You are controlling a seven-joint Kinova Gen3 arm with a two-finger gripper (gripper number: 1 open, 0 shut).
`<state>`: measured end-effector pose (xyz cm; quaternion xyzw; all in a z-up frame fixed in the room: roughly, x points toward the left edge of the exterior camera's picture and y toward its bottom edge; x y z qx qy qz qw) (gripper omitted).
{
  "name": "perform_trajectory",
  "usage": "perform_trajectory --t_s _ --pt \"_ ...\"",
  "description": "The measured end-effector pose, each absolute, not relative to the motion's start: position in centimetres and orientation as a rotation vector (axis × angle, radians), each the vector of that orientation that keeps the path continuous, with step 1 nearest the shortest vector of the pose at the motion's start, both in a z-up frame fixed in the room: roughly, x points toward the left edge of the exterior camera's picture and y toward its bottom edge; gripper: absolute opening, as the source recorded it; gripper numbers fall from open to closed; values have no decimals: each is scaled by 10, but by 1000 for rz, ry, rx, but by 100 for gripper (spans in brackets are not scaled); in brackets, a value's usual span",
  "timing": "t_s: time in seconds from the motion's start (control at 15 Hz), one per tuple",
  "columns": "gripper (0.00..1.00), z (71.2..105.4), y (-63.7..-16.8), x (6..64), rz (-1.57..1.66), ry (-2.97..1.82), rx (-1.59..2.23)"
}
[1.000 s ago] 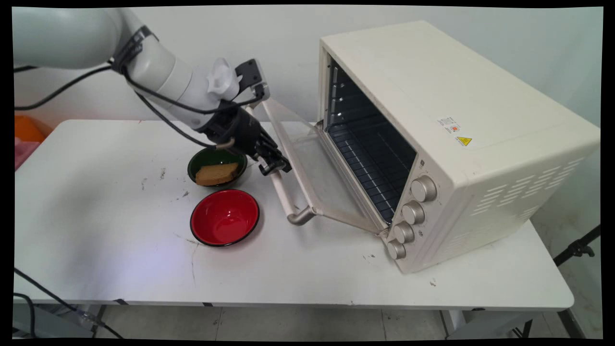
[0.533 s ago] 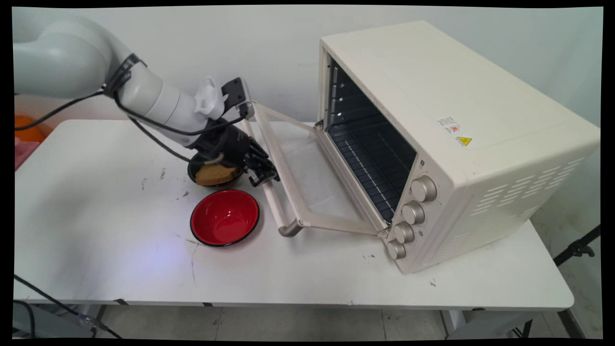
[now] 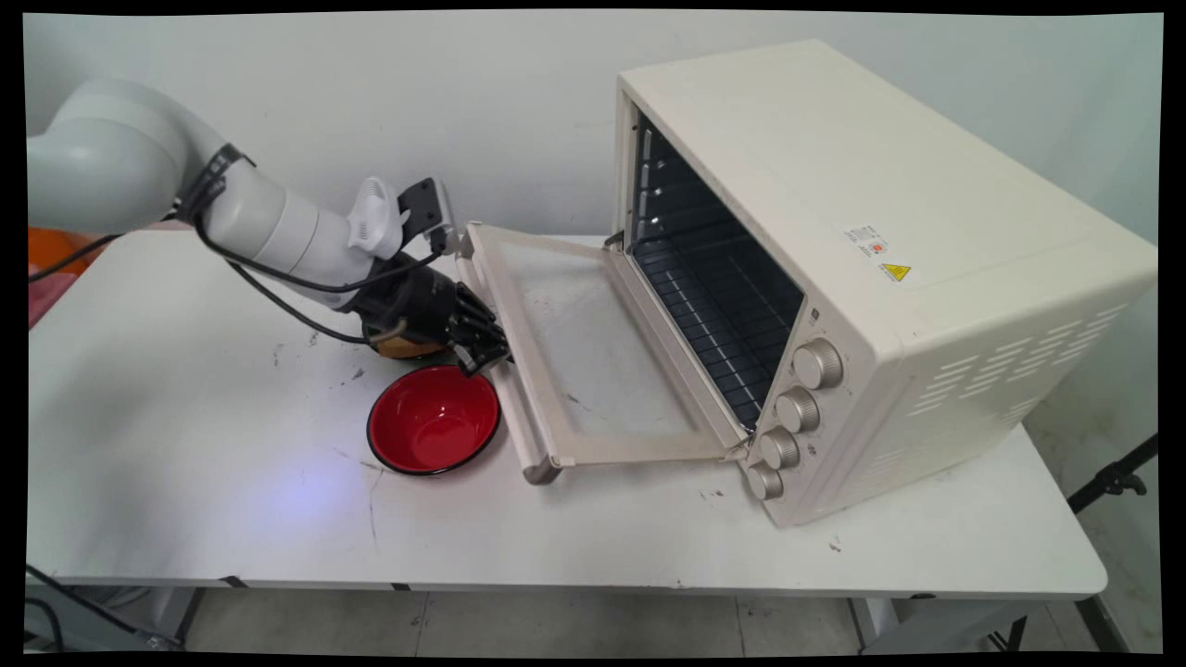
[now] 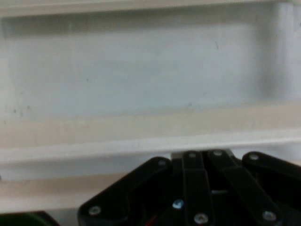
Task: Open the oven
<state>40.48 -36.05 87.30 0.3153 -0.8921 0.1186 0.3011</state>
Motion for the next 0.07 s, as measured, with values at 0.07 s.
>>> perform_trajectory --t_s 0.07 --pt "0 870 -358 407 314 -2365 837"
